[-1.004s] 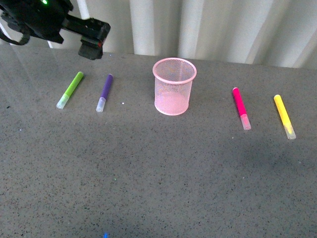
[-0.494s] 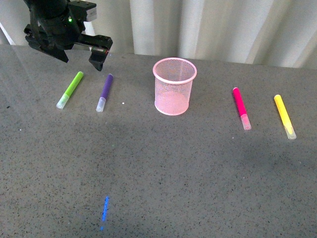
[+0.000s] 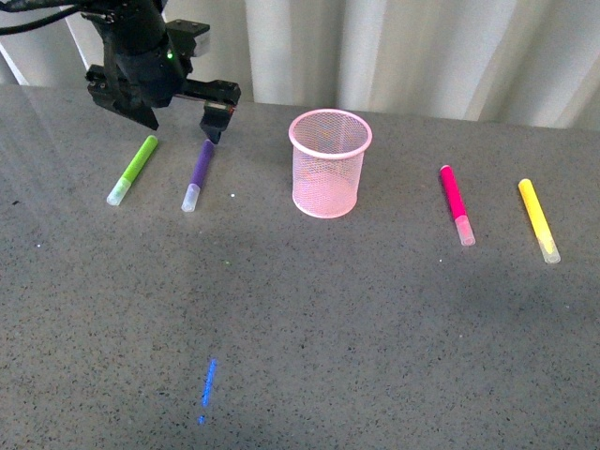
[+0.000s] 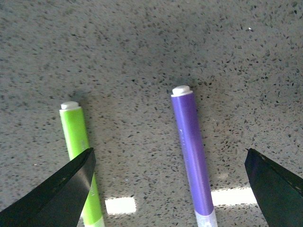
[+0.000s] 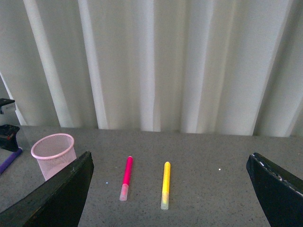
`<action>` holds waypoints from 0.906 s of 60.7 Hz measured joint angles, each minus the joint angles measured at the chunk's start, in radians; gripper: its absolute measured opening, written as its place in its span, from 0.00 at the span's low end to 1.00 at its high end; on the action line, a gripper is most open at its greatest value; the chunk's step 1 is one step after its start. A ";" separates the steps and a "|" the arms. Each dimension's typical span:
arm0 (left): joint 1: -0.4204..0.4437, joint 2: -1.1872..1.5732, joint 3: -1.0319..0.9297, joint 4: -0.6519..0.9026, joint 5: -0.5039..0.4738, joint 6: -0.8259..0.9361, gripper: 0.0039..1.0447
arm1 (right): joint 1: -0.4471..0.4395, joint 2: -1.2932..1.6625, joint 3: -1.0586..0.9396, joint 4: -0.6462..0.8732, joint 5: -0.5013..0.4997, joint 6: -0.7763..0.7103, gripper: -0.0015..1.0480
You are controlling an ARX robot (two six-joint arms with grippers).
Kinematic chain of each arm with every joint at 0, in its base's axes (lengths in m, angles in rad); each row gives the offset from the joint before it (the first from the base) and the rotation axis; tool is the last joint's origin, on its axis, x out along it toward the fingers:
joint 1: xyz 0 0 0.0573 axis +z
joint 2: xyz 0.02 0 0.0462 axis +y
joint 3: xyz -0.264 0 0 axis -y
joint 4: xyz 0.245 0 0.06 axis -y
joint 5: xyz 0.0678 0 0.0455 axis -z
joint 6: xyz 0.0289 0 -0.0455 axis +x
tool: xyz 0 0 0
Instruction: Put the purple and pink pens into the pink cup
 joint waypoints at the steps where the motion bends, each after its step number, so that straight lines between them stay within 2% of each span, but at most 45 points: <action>1: -0.001 0.002 0.000 0.001 0.000 -0.002 0.94 | 0.000 0.000 0.000 0.000 0.000 0.000 0.93; 29: -0.024 0.047 -0.029 0.049 0.001 -0.036 0.94 | 0.000 0.000 0.000 0.000 0.000 0.000 0.93; 55: -0.032 0.115 0.067 0.025 -0.008 -0.035 0.94 | 0.000 0.000 0.000 0.000 0.000 0.000 0.93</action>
